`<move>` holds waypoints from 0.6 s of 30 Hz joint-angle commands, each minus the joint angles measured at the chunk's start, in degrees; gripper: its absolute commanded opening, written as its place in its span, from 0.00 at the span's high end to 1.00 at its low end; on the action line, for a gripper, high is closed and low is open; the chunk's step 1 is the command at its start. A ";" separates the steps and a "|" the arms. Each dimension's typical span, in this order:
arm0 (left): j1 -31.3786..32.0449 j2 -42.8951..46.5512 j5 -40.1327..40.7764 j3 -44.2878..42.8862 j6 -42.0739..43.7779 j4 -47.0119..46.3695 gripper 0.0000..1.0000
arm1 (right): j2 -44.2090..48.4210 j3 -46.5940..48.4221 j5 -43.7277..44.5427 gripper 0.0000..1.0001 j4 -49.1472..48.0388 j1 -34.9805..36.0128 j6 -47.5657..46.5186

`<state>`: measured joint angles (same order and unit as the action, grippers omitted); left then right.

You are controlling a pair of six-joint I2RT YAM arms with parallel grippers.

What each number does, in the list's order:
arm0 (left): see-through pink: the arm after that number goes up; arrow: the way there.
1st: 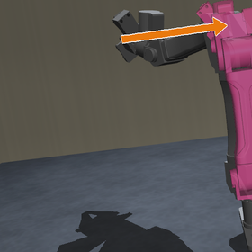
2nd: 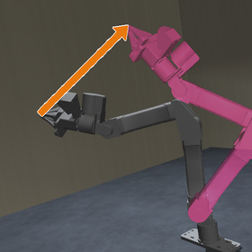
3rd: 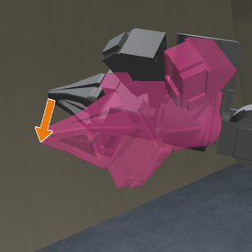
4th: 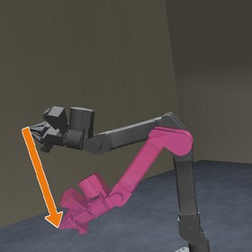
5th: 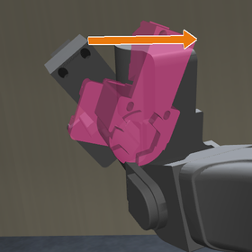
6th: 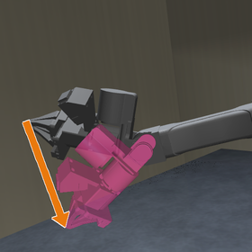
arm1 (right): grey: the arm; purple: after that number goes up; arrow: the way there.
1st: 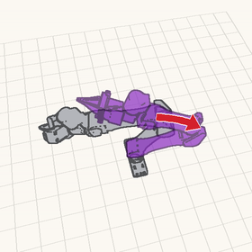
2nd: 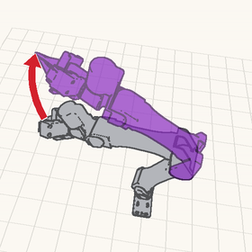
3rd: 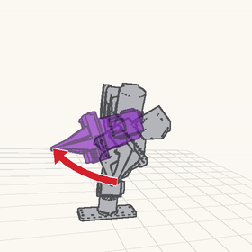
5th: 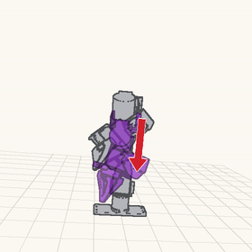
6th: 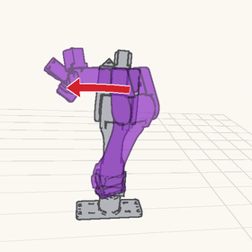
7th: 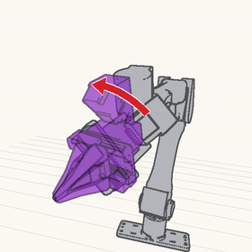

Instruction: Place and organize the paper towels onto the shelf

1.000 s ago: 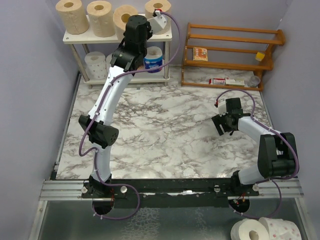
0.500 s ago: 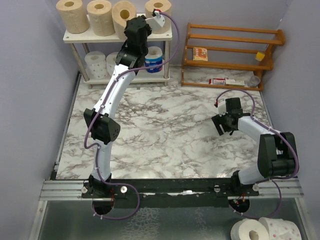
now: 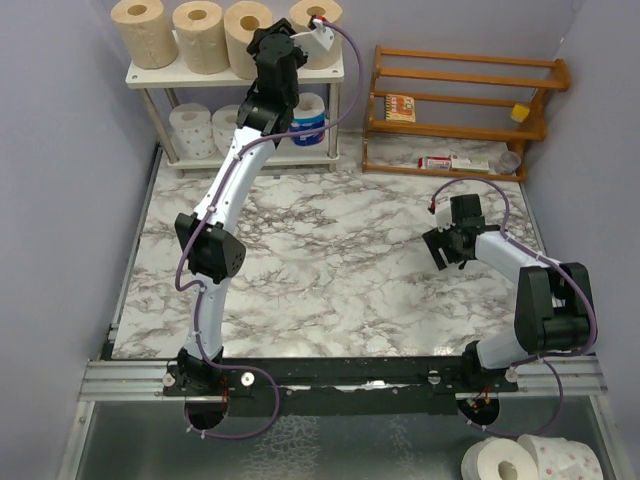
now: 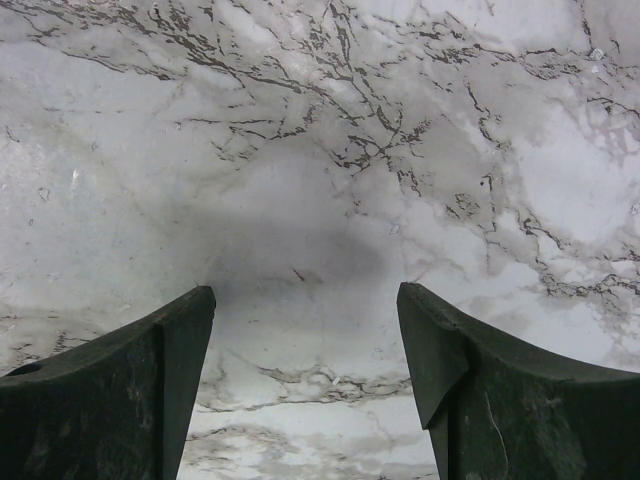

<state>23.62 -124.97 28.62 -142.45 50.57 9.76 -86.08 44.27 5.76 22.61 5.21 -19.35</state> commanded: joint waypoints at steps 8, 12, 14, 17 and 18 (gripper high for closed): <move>-0.32 1.29 -1.44 -3.66 -5.72 -1.28 0.01 | -4.68 -3.23 2.05 0.24 3.79 0.41 -0.31; 0.63 2.29 -2.82 -11.54 -11.30 6.88 0.01 | -5.02 -3.23 2.06 0.24 3.77 0.41 -0.33; 2.15 2.53 -2.68 -15.21 -11.37 10.03 0.01 | -5.38 -3.22 2.05 0.24 3.78 0.41 -0.29; 5.95 3.10 -3.30 -21.80 -13.15 17.64 0.01 | -5.67 -3.23 2.16 0.24 3.77 0.40 -0.26; 7.25 3.29 -3.04 -23.69 -13.66 19.21 0.01 | -5.72 -3.23 2.15 0.24 3.76 0.39 -0.21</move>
<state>25.58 -125.16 26.79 -158.10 41.23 19.84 -86.67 44.58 5.87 22.87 5.26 -19.35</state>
